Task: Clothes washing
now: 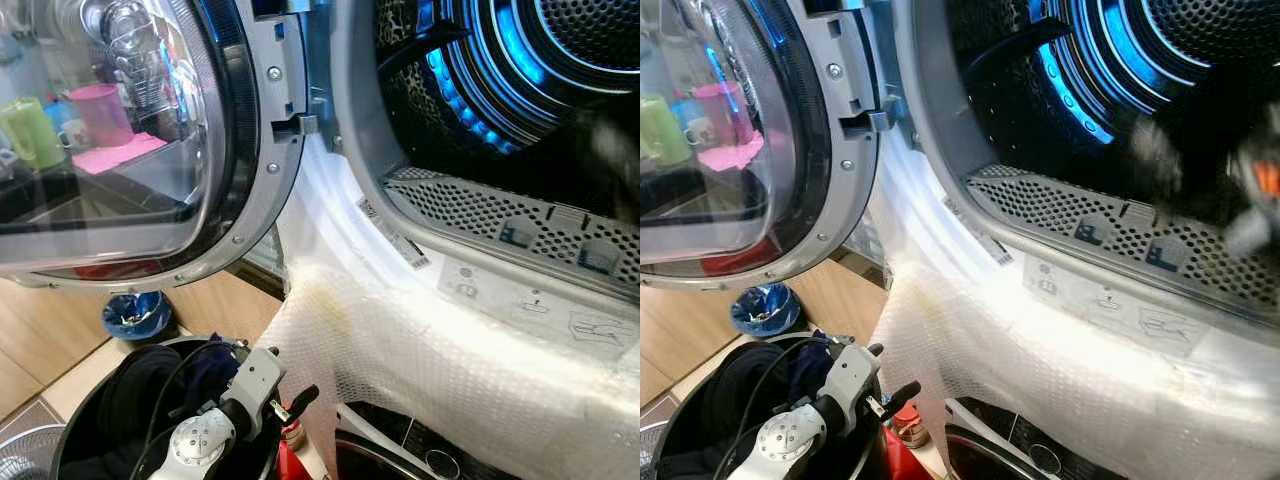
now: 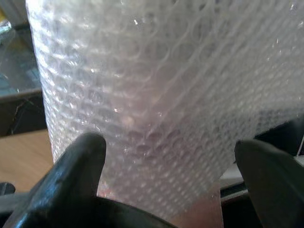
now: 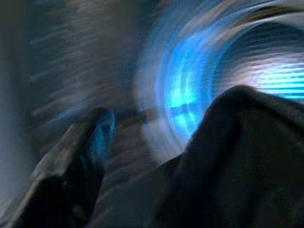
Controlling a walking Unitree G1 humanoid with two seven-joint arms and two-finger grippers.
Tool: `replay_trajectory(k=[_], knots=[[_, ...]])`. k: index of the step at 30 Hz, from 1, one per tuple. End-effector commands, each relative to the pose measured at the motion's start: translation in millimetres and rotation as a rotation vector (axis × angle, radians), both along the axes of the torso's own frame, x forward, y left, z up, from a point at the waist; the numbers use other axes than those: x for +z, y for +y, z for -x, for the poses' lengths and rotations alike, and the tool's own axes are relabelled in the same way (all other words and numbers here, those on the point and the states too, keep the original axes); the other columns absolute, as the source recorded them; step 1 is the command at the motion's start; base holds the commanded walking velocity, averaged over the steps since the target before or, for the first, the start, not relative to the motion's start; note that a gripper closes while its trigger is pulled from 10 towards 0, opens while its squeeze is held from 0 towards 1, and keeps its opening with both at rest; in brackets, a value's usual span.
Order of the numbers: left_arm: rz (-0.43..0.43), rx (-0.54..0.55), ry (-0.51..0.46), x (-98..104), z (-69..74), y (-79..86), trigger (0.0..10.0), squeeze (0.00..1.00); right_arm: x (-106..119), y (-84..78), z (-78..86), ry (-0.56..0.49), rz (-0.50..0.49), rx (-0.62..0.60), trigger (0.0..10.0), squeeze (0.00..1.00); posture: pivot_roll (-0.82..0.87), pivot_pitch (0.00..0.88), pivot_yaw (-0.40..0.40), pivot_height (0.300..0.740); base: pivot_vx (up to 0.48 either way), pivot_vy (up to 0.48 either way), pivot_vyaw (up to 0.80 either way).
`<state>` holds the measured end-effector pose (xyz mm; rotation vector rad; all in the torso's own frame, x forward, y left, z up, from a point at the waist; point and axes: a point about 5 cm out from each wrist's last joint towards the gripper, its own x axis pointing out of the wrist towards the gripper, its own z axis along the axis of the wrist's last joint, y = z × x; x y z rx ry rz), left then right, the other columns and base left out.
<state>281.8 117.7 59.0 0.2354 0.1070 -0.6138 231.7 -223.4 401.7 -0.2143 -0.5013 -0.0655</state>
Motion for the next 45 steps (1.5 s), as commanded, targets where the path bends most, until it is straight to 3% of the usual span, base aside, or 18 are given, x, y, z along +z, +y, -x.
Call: replay_trajectory(k=[1, 2, 4, 5, 8, 10, 15, 20, 24, 25, 26, 29, 30, 31, 34, 40, 43, 45], knots=[[-0.011, -0.012, 0.044, -9, 3.5, -2.9, 10.0, 0.0, 12, -9.3, -4.7, -0.095, -0.081, -0.168, 10.0, 0.0, -0.08, 0.055, 0.078, 0.74, 0.0, 0.0, 0.0], [-0.011, -0.014, 0.043, -9, 3.4, -3.4, 10.0, 0.0, 14, -8.9, -5.8, -0.108, -0.09, -0.175, 10.0, 0.0, -0.08, 0.055, 0.078, 0.74, 0.0, 0.0, 0.0], [-0.01, -0.019, 0.041, -9, 3.6, -4.7, 10.0, 0.0, 7, 0.3, -12.3, -0.041, -0.123, -0.078, 10.0, 0.0, -0.08, 0.056, 0.078, 0.74, 0.0, 0.0, 0.0], [-0.009, -0.022, 0.043, -9, 3.9, -5.0, 10.0, 0.0, -10, 13.5, -17.2, 0.103, -0.115, 0.036, 10.0, 0.0, -0.08, 0.056, 0.076, 0.74, 0.0, 0.0, 0.0], [-0.009, -0.023, 0.045, -9, 4.3, -5.1, 10.0, 0.0, -19, 18.7, -18.2, 0.161, -0.107, 0.07, 10.0, 0.0, -0.08, 0.06, 0.077, 0.74, 0.0, 0.0, 0.0], [-0.01, -0.026, 0.051, -11, 5.4, -5.0, 10.0, 0.0, -44, 36.1, -18.3, 0.298, -0.197, 0.26, 10.0, 0.0, -0.08, 0.061, 0.076, 0.74, 0.0, 0.0, 0.0], [-0.01, -0.026, 0.053, -11, 5.6, -5.4, 10.0, 0.0, -39, 45.9, -9.0, 0.282, -0.237, 0.431, 10.0, 0.0, -0.08, 0.061, 0.074, 0.74, 0.0, 0.0, 0.0], [-0.007, -0.023, 0.055, -12, 6.1, -4.9, 10.0, 0.0, -23, 65.6, 16.1, 0.22, -0.401, 0.796, 10.0, 0.0, -0.08, 0.061, 0.069, 0.74, 0.0, 0.0, 0.0], [-0.007, -0.025, 0.059, -13, 7.1, -4.5, 10.0, 0.0, -28, 67.7, 32.4, 0.219, -0.3, 0.869, 10.0, 0.0, -0.09, 0.062, 0.069, 0.74, 0.0, 0.0, 0.0], [-0.007, -0.026, 0.06, -13, 7.2, -4.8, 10.0, 0.0, -36, 68.9, 41.8, 0.242, -0.233, 0.908, 10.0, 0.0, -0.09, 0.063, 0.069, 0.74, 0.0, 0.0, 0.0], [-0.006, -0.027, 0.061, -13, 7.2, -5.0, 10.0, 0.0, -49, 71.5, 50.2, 0.289, -0.138, 0.922, 10.0, 0.0, -0.09, 0.063, 0.069, 0.74, 0.0, 0.0, 0.0], [-0.006, -0.029, 0.062, -13, 7.2, -5.2, 10.0, 0.0, -60, 73.8, 56.3, 0.362, -0.094, 0.933, 10.0, 0.0, -0.09, 0.063, 0.069, 0.74, 0.0, 0.0, 0.0], [-0.006, -0.032, 0.062, -13, 7.0, -5.7, 10.0, 0.0, -79, 78.9, 67.6, 0.495, -0.055, 0.959, 10.0, 0.0, -0.09, 0.064, 0.071, 0.74, 0.0, 0.0, 0.0], [-0.005, -0.033, 0.062, -13, 6.8, -5.9, 10.0, 0.0, -87, 81.5, 74.5, 0.556, -0.058, 0.972, 10.0, 0.0, -0.09, 0.064, 0.071, 0.74, 0.0, 0.0, 0.0], [-0.005, -0.035, 0.063, -13, 6.9, -6.1, 10.0, 0.0, -98, 81.2, 79.8, 0.587, -0.031, 0.98, 10.0, 0.0, -0.09, 0.064, 0.071, 0.74, 0.0, 0.0, 0.0], [-0.005, -0.037, 0.062, -13, 6.8, -6.3, 10.0, 0.0, -119, 76.7, 81.4, 0.733, 0.059, 0.908, 10.0, 0.0, -0.09, 0.063, 0.071, 0.74, 0.0, 0.0, 0.0], [-0.006, -0.04, 0.061, -13, 6.8, -6.1, 10.0, 0.0, -133, 66.4, 73.3, 0.792, 0.122, 0.749, 10.0, 0.0, -0.09, 0.063, 0.07, 0.74, 0.0, 0.0, 0.0], [-0.006, -0.039, 0.061, -13, 6.9, -6.0, 10.0, 0.0, -133, 62.9, 70.4, 0.785, 0.117, 0.709, 10.0, 0.0, -0.09, 0.063, 0.07, 0.74, 0.0, 0.0, 0.0]])
